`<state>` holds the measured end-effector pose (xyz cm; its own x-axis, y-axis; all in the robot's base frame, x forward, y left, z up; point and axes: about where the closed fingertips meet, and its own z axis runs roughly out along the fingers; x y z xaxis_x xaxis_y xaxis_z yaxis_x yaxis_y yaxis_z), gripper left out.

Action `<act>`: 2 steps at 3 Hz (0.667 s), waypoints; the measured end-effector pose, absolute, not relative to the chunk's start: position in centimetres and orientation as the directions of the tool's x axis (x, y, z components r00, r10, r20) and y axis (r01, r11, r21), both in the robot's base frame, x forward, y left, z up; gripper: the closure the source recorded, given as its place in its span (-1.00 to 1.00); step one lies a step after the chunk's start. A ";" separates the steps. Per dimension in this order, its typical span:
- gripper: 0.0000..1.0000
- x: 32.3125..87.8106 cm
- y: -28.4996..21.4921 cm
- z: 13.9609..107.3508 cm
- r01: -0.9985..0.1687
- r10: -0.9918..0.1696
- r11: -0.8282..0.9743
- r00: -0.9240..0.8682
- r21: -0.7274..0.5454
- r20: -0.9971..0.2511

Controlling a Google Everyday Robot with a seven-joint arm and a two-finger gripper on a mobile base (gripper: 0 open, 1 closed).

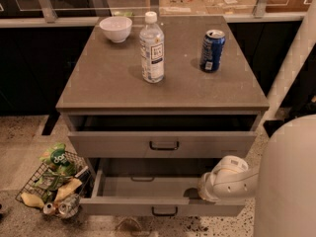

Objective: Open middle drawer

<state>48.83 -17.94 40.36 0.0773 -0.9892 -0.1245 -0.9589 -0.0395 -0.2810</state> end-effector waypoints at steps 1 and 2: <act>1.00 47.1 -17.5 38.3 -0.976 -0.990 -0.014 0.045 -0.218 -0.134; 1.00 47.1 -17.6 38.3 -0.976 -0.990 -0.014 0.044 -0.217 -0.134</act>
Offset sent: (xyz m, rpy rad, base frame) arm -0.0820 -0.0026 -0.0418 0.0076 0.1978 -0.1240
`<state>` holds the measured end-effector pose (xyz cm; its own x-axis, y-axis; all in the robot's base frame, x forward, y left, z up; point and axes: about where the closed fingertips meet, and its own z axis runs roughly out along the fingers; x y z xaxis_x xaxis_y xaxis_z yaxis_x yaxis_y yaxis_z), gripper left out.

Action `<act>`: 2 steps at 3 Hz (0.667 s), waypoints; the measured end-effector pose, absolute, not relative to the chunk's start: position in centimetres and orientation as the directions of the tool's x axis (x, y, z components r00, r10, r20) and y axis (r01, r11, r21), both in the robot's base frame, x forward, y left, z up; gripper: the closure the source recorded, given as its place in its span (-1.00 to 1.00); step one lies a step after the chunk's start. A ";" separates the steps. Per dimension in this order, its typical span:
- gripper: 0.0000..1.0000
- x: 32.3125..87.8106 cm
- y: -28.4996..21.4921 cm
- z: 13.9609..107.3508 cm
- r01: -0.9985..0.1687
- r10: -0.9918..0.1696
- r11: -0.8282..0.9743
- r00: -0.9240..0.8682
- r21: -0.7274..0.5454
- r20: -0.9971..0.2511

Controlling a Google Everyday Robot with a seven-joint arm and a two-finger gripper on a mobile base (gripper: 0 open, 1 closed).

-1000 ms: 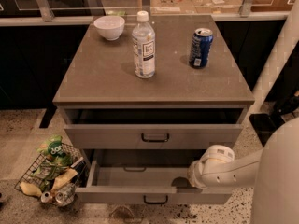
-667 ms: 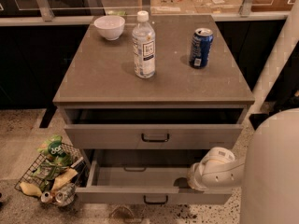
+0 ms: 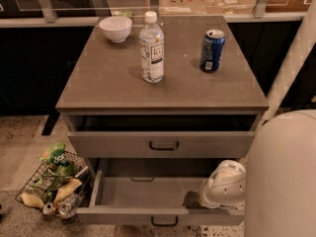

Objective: Open middle drawer

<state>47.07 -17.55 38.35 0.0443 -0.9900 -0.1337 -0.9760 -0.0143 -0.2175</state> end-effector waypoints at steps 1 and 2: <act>1.00 44.0 -18.1 38.7 -0.986 -0.994 0.028 -0.010 -0.164 -0.110; 1.00 42.4 -18.2 38.8 -0.990 -0.995 0.042 -0.029 -0.134 -0.094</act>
Offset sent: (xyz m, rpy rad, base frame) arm -0.1176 -0.0105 0.0159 -0.1056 0.2108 -0.1349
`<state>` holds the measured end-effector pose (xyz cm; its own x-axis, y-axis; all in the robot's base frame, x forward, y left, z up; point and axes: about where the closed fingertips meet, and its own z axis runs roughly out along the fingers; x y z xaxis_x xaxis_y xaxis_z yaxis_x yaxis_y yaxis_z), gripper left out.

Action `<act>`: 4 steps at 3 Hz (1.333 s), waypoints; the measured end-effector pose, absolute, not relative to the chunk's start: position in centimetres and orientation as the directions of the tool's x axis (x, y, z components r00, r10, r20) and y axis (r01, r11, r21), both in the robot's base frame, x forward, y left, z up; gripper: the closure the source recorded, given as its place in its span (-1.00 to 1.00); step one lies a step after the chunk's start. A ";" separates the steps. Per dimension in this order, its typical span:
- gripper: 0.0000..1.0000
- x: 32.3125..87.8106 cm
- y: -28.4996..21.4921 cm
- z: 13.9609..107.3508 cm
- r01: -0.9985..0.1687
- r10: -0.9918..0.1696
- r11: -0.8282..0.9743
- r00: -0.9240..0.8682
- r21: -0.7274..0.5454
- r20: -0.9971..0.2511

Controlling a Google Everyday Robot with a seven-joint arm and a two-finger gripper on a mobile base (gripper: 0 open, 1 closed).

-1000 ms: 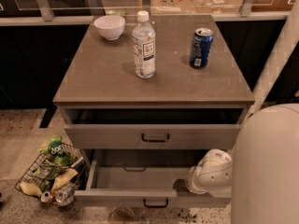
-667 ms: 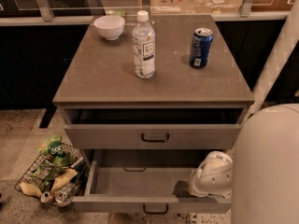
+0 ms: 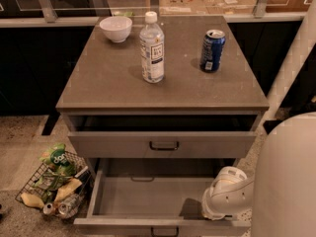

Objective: Open middle drawer

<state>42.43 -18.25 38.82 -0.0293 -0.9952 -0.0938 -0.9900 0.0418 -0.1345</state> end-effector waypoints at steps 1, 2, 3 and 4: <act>1.00 39.4 -18.1 38.1 -0.996 -0.996 0.056 -0.051 -0.063 -0.079; 1.00 38.7 -18.1 37.8 -0.997 -0.996 0.059 -0.056 -0.041 -0.074; 1.00 36.3 -17.6 37.2 -0.998 -0.996 0.058 -0.059 0.021 -0.066; 1.00 35.5 -17.3 37.1 -0.997 -0.997 0.053 -0.055 0.048 -0.062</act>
Offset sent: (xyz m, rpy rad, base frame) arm -0.1154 -0.0018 -0.0139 -0.0380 0.3653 -0.0537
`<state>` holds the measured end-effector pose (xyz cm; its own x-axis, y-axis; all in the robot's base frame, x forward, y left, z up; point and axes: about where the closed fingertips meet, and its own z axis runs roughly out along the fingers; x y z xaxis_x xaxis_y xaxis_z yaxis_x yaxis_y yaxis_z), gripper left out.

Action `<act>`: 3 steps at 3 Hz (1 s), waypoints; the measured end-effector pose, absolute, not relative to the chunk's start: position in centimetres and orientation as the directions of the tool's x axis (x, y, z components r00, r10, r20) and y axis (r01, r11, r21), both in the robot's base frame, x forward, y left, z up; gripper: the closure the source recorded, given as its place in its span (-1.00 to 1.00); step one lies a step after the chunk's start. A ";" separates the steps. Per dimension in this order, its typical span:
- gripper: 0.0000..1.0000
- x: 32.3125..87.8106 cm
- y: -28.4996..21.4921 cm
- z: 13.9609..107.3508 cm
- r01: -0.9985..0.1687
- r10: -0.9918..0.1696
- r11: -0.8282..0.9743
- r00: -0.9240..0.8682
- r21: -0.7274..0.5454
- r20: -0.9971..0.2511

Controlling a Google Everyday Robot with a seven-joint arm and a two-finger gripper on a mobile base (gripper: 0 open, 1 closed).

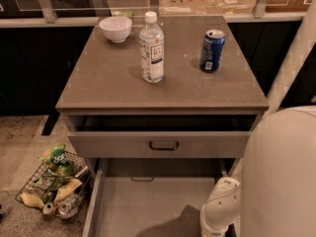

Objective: Open middle drawer

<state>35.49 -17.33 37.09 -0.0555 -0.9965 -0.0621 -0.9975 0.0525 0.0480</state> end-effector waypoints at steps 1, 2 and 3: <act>0.65 35.4 -17.3 37.1 -0.997 -0.997 0.052 -0.055 0.049 -0.062; 0.20 35.4 -17.3 37.0 -0.997 -0.997 0.052 -0.055 0.051 -0.062; -0.28 35.3 -17.3 37.0 -0.997 -0.997 0.052 -0.055 0.052 -0.062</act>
Offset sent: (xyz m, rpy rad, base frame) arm -0.0006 -0.0001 -0.0003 -0.0001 0.0013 0.0001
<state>35.31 -17.35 36.98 -0.0552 -0.9966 -0.0616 -0.9973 0.0521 0.0519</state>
